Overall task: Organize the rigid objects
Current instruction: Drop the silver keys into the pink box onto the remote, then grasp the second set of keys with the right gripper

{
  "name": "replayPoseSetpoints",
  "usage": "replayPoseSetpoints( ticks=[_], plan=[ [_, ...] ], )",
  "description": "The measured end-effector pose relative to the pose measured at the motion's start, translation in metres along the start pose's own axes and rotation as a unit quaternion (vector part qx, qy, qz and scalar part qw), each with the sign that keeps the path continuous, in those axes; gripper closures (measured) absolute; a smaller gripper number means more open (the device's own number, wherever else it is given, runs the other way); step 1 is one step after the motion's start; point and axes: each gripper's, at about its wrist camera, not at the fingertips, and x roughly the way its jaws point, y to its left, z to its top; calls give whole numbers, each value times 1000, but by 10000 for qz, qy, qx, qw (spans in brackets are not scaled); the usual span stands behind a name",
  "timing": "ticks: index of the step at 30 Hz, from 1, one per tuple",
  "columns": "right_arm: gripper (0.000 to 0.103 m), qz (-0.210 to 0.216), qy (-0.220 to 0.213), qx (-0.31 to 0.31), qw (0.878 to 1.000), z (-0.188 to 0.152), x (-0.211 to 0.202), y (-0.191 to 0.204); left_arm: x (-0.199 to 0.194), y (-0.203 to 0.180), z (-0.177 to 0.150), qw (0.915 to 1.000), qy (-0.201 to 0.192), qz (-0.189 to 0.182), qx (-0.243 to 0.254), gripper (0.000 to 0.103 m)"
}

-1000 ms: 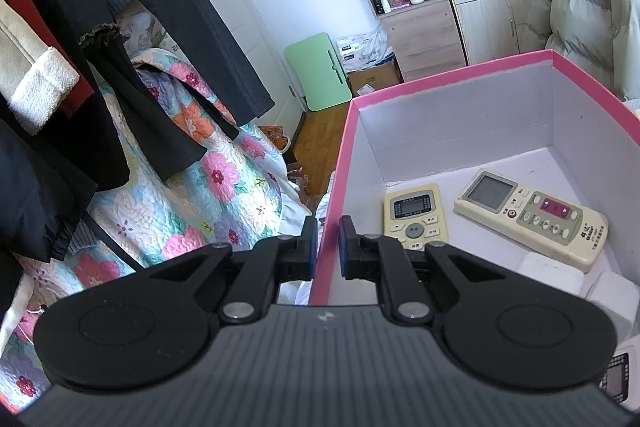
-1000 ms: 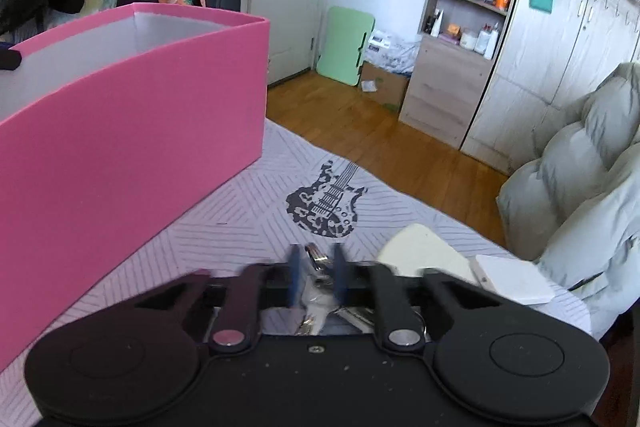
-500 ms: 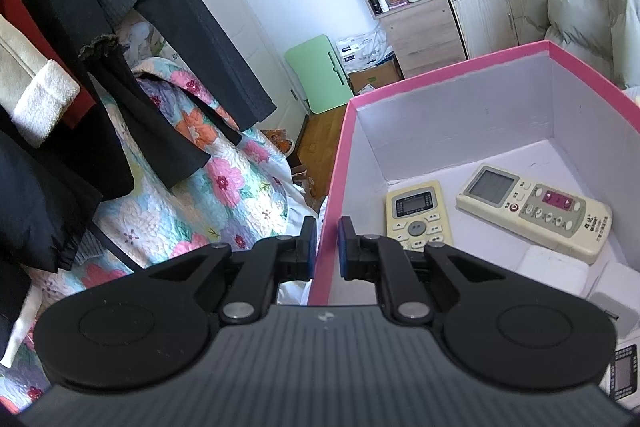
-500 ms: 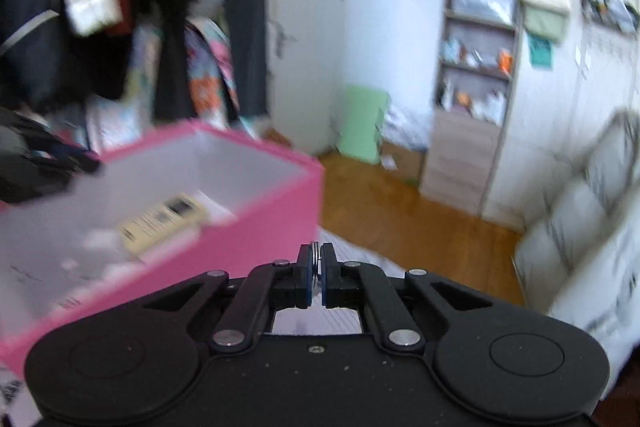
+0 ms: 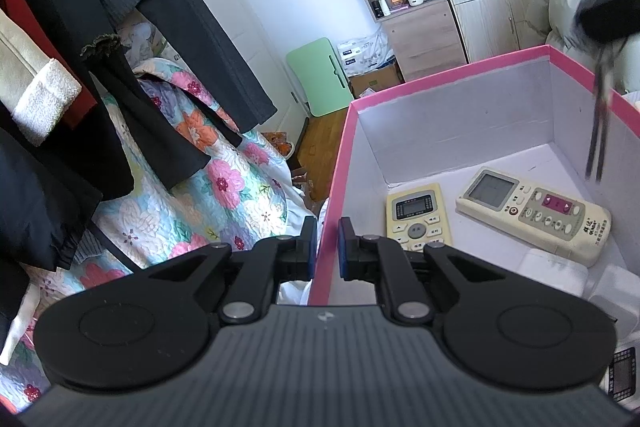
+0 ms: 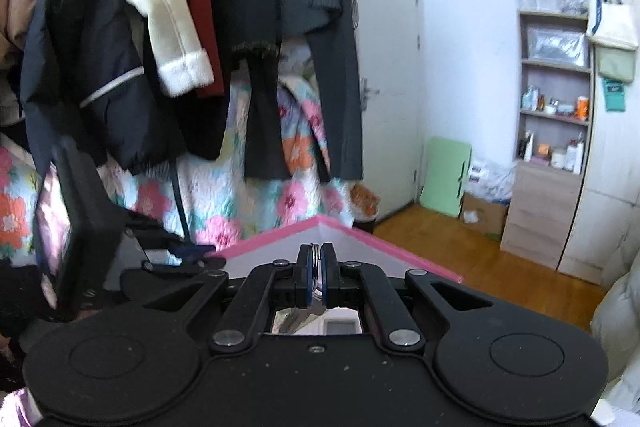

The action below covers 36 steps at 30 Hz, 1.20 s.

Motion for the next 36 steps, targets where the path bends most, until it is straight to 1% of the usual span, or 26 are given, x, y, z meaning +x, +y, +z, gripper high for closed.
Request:
replayPoseSetpoints(
  ticks=[2,5,8,9,11,12,14,16,18,20,24,26,29,31,36],
  plan=[
    [98,-4,230,-28,9997,-5,19,-1,0,-1,0,10000,-3,2,9,93],
    [98,-129,530,-159,9984,-11,41,-2,0,-1,1,10000,-8,-6,13,93],
    [97,-182,741,-176,9969,-18,56,-8,-1,-2,1,10000,-33,-7,34,93],
    [96,-250,752,-164,9967,-19,59,-9,0,-2,2,10000,-35,-6,37,93],
    [76,-480,678,53,9965,-18,58,-15,0,-2,2,10000,-35,-3,42,93],
    [62,-593,601,300,9960,-18,52,-20,0,-2,2,10000,-35,-3,42,93],
    [61,-655,478,767,9937,-17,38,-32,0,-2,2,10000,-37,-6,28,93],
    [61,-659,371,1079,9913,-19,19,-41,-1,-3,1,10000,-41,-4,30,93],
    [58,-738,326,1268,9886,-24,1,-46,-1,-3,1,10000,-39,1,29,93],
    [57,-920,367,1423,9849,-33,-17,-53,-1,-3,1,10000,-40,0,27,93],
    [55,-1423,599,1611,9748,-54,-45,-68,-1,-3,0,10000,-39,3,16,93],
    [55,-1655,759,1733,9679,-66,-57,-78,-1,-3,0,10000,-41,6,24,93],
    [54,-1887,943,1925,9584,-83,-66,-91,-2,-3,0,10000,-45,1,19,93],
    [51,-2005,1055,1982,9536,-92,-70,-97,-2,-3,-1,10000,-44,2,17,93],
    [49,-2138,1383,2038,9453,-114,-63,-109,-2,-3,-1,10000,-40,-11,-3,93]
  ],
)
